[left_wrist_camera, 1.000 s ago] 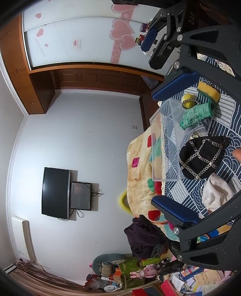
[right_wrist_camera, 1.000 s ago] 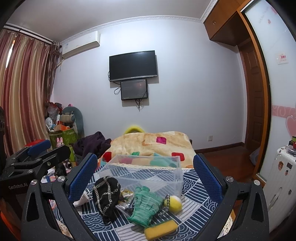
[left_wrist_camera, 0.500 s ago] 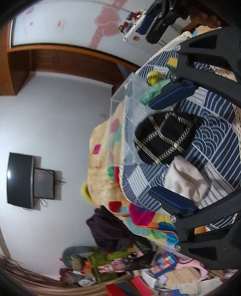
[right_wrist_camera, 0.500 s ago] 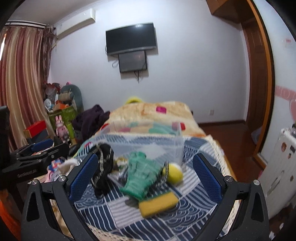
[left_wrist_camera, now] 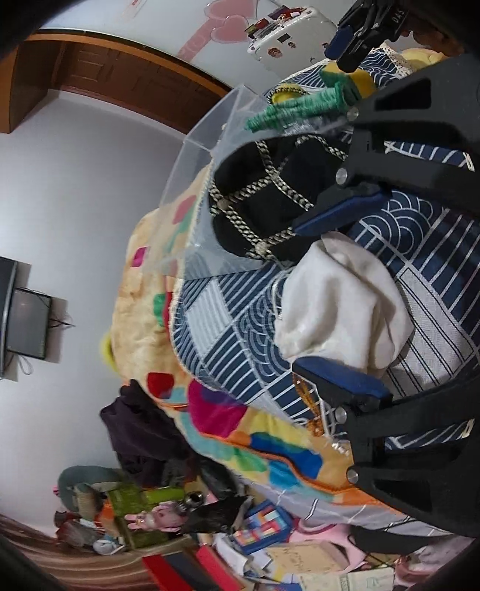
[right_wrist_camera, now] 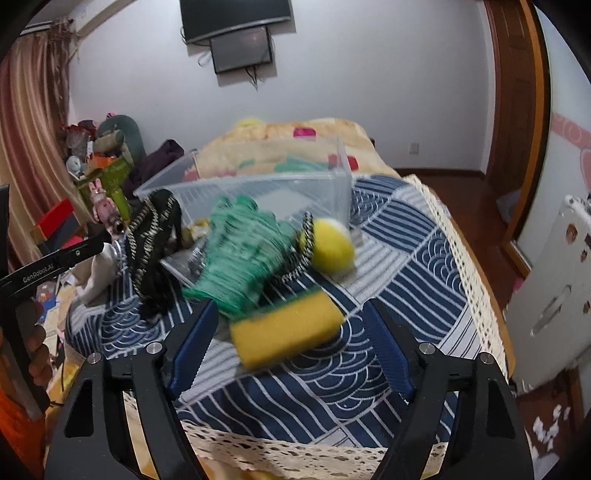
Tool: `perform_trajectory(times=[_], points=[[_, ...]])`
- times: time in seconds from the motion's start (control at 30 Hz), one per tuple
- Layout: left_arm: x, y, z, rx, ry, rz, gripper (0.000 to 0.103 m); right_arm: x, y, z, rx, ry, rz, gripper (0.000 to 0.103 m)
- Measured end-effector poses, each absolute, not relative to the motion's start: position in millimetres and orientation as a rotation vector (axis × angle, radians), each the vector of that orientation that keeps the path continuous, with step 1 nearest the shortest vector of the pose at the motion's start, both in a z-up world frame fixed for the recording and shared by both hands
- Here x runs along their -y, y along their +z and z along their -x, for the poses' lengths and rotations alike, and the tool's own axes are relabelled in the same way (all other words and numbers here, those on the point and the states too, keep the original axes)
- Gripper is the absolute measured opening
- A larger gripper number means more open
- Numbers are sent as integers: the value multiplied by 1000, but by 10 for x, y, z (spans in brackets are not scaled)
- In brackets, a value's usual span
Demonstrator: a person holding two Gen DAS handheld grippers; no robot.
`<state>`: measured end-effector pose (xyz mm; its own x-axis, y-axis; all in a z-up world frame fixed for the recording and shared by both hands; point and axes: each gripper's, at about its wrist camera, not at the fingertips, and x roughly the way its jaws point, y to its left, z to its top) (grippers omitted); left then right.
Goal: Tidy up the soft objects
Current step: 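Grasp the yellow sponge with the right tool while the left tool grasps the white cloth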
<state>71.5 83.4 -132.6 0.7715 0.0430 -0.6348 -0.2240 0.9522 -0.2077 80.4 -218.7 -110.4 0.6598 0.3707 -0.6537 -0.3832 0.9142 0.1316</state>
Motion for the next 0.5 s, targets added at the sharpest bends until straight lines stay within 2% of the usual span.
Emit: perform_trajectory(times=[0.03,0.13,0.2,0.3,0.4,0.5], points=[[-821,-1342,-722,-680,149,271,63,2174,-1115,-817,-744,426,16,70],[-759,-1376,-747,-689,149,240,57,2178,-1168,-861,-783,440,7,64],[-744,-1427,-778,-706,121,245,36,2181,-1190,-862,-796,460,-8,62],[-765,-1489,-791,-721,112,256,24,2189,-1208,-860,-808,484,-23,53],[-783,-1459,-773,-715,105,268,14,2190,-1205,-844,-803,487,-28,48],[-800,-1409,-744,-698,101,277,10,2170,-1201,-827,-792,484,-27,42]])
